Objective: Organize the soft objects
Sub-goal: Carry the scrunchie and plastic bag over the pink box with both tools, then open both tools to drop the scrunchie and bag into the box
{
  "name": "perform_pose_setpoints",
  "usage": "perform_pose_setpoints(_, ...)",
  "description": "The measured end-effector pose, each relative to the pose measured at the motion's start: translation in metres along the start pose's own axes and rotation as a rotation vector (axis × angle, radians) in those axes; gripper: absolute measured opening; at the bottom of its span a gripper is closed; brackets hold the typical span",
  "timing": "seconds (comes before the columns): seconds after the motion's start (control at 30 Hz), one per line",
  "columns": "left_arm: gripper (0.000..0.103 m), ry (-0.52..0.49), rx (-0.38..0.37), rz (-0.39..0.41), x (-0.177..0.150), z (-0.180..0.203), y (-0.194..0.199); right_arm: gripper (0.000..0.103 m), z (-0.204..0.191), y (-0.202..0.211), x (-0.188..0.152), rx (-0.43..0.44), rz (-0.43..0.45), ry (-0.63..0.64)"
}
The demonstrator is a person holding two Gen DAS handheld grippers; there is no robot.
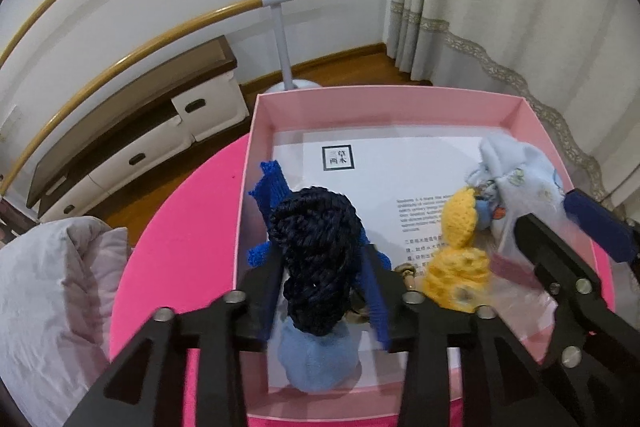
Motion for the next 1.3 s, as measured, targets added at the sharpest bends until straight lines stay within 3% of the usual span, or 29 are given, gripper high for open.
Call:
perform_pose_setpoints(0.03,0.051,0.006,0.000,0.005,0.001,-0.002,0.000,0.045,0.000,0.002,0.001,-0.007,0.011,-0.001)
perform_pose_setpoints(0.1,0.062,0.021,0.003,0.014,-0.004,-0.009,0.000,0.063,0.003,0.008,0.002,-0.044,0.041,-0.004)
perform_pose_setpoints(0.2,0.079,0.044,0.014,0.043,-0.011,-0.019,0.002,0.082,0.008,0.016,0.003,-0.089,0.082,-0.013)
perform_pose_setpoints(0.3,0.080,0.046,0.023,0.049,-0.021,-0.020,0.006,0.087,0.010,0.018,0.006,-0.083,0.086,-0.009)
perform_pose_setpoints(0.43,0.081,0.052,0.026,0.051,-0.042,-0.015,0.017,0.089,0.011,0.015,0.006,-0.090,0.087,-0.013)
perform_pose_setpoints(0.97,0.083,0.053,0.031,0.048,-0.044,-0.017,0.031,0.089,0.012,0.014,0.004,-0.083,0.066,-0.023)
perform_pose_setpoints(1.3,0.091,0.037,0.074,0.092,-0.062,-0.009,0.061,0.089,0.016,0.036,-0.006,-0.099,0.086,-0.052)
Point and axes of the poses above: each gripper's, at about its wrist camera, not at the fingertips, and y roughly against the way its jaws point, z to its right, x to its top, the point moved 1 cm from there along -y, roughly the way its jaws point, and after that the axes turned 2 degrees about -y, right-handed, at the moved point
